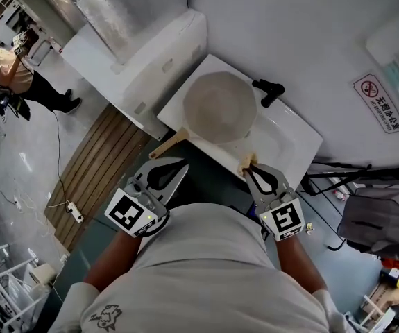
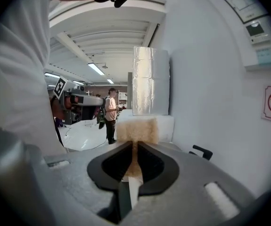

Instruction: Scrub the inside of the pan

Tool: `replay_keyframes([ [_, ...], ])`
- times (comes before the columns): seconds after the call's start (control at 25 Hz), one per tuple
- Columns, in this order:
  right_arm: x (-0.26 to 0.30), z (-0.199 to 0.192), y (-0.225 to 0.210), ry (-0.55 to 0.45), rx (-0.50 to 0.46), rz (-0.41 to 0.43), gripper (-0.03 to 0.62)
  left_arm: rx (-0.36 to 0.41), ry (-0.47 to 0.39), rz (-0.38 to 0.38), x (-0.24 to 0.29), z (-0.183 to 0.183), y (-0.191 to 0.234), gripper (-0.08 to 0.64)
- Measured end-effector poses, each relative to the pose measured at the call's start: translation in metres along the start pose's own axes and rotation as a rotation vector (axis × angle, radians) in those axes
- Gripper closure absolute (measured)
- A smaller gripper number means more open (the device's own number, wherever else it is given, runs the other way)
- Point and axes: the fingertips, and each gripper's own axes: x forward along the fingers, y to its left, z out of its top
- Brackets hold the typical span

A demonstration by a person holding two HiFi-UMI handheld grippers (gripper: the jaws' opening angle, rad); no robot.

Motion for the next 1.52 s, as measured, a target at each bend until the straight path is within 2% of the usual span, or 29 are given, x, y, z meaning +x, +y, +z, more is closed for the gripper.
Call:
replay_keyframes([
  [0.24, -0.069, -0.028, -0.004, -0.028, -0.009, 0.027, 0.555, -0.003, 0.039, 0.022, 0.010, -0.022, -0.074, 0.561],
  [0.4, -0.108, -0.033, 0.000, -0.066, -0.011, 0.061, 0.555, -0.012, 0.041, 0.054, 0.010, -0.030, -0.117, 0.561],
  [0.68, -0.162, -0.039, 0.004, -0.105, 0.010, 0.083, 0.554, -0.027, 0.063, 0.089, 0.001, -0.036, -0.165, 0.561],
  [0.96, -0.189, -0.035, 0.024, -0.142, 0.023, 0.073, 0.555, -0.015, 0.047, 0.046, -0.011, -0.030, -0.191, 0.561],
  [1.12, -0.196, -0.026, 0.049, -0.158, 0.025, 0.061, 0.555, -0.001, 0.038, 0.025, -0.031, -0.024, -0.198, 0.561],
  [1.32, -0.200, -0.011, 0.097, -0.167, 0.018, 0.065, 0.557, 0.019, 0.035, 0.036, -0.084, -0.020, -0.199, 0.561],
  [1.52, -0.197, 0.007, 0.153, -0.165, 0.025, 0.066, 0.557, 0.002, 0.010, 0.076, -0.151, -0.021, -0.190, 0.561],
])
